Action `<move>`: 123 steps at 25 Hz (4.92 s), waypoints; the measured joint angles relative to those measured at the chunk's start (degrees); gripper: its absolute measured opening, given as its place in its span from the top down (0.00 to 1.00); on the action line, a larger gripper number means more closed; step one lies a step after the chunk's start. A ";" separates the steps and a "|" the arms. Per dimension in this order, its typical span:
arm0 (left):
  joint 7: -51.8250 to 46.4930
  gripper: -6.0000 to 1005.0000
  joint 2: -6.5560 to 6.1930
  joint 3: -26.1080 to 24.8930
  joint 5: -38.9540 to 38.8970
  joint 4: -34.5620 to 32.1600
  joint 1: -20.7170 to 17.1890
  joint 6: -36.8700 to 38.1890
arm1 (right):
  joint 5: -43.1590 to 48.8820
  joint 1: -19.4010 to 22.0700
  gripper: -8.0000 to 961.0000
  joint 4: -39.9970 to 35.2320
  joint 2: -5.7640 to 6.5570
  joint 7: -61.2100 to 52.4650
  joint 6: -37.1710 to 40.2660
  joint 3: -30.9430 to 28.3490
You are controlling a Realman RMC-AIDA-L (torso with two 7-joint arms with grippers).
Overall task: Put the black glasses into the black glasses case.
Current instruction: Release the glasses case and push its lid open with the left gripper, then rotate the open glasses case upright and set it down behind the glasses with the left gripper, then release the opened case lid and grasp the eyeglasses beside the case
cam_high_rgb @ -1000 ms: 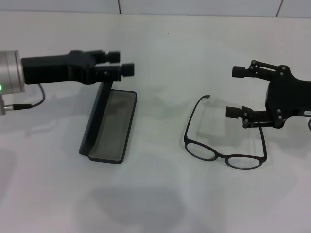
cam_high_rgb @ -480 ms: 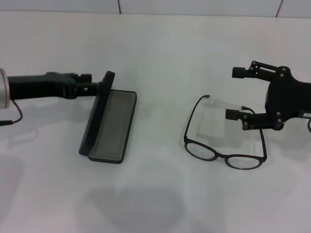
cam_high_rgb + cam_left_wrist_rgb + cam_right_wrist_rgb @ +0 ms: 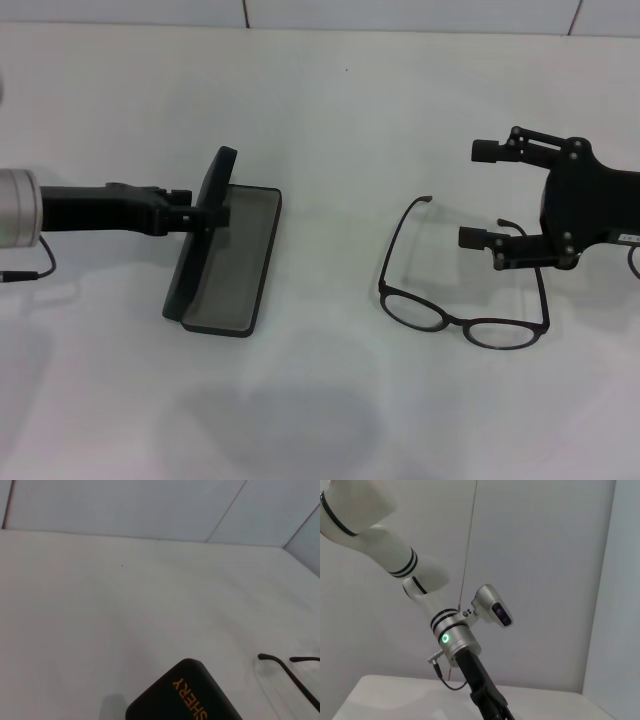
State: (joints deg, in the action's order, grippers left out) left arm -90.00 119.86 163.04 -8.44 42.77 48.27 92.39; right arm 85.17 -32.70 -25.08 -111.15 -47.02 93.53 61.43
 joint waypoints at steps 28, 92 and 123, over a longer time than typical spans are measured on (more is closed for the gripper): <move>2.31 0.66 -0.68 0.09 3.86 -0.44 3.97 -2.21 | 1.69 0.87 0.09 -0.06 -0.47 3.01 2.63 0.26; 47.46 0.48 -0.26 -0.07 -27.36 -25.98 2.78 -5.25 | 8.95 5.97 0.13 -13.40 -2.32 -9.83 4.42 -2.74; 55.19 0.48 -0.09 -0.12 -39.00 -36.41 -9.21 -15.78 | 47.64 -3.98 0.30 -45.54 -4.87 -68.18 -11.73 36.50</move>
State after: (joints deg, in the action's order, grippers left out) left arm -34.81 119.77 162.91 -47.44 6.36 39.06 76.61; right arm 132.80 -36.68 -70.63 -116.03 -115.20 81.80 97.93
